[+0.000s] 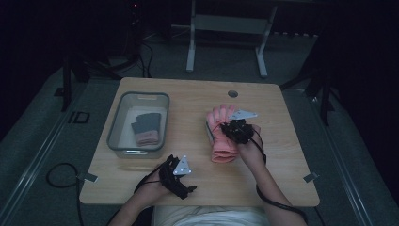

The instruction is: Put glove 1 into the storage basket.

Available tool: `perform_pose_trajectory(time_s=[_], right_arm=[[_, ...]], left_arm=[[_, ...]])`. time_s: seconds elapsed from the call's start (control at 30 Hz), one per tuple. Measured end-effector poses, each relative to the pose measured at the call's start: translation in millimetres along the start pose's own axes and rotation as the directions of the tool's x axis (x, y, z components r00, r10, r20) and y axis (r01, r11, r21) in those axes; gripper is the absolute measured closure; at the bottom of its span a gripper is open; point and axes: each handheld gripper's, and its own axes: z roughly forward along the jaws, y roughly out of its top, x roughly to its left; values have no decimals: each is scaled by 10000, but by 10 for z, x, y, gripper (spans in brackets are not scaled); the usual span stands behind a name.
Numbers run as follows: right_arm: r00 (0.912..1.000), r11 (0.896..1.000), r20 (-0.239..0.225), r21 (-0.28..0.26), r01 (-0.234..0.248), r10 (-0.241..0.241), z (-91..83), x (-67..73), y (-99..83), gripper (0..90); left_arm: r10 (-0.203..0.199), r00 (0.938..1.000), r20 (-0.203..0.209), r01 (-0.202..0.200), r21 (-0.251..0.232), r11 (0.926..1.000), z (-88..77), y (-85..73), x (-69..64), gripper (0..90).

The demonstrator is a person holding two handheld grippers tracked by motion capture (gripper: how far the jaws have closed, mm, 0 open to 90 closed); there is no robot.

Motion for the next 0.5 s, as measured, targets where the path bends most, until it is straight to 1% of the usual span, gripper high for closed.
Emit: perform_pose_trajectory(time_s=[0.07, 0.13, 0.2, 0.23, 0.3, 0.4, 0.43, 0.47, 0.5], right_arm=[[10000, 9998, 42, 196, -68, 68, 94, -8, -60, 833], [9997, 9995, 17, 238, -225, 224, 156, -18, -114, 828], [9996, 9992, -12, 250, -296, 296, 175, -24, -133, 825], [9991, 9989, -58, 230, -413, 414, 198, -28, -153, 815], [9992, 9989, -31, 236, -393, 394, 209, -20, -152, 799], [9993, 9991, -90, 231, -364, 366, 216, -23, -130, 740], [9993, 9991, -90, 231, -364, 366, 216, -23, -130, 740], [9992, 9991, -109, 201, -379, 381, 203, -24, -117, 707], [9992, 9992, -117, 103, -394, 395, 166, -31, -90, 643]], left_arm=[[3, 10000, -8, -3, -5, 10000, 2, -1, -2, 19], [29, 10000, -23, -29, 11, 10000, 2, -1, -2, 19], [29, 10000, -26, -29, 16, 10000, 3, -2, -1, 19], [27, 10000, -35, -27, 8, 10000, 4, -3, 2, 19], [10, 10000, -27, -10, 14, 10000, 4, -4, 2, 19], [8, 10000, -32, -8, 13, 10000, 5, -3, 0, 19], [8, 10000, -32, -8, 13, 10000, 5, -3, 0, 19], [-13, 10000, -19, 13, -14, 10000, 6, -3, -2, 19], [-11, 10000, -14, 11, 4, 10000, 6, -3, -1, 19]])
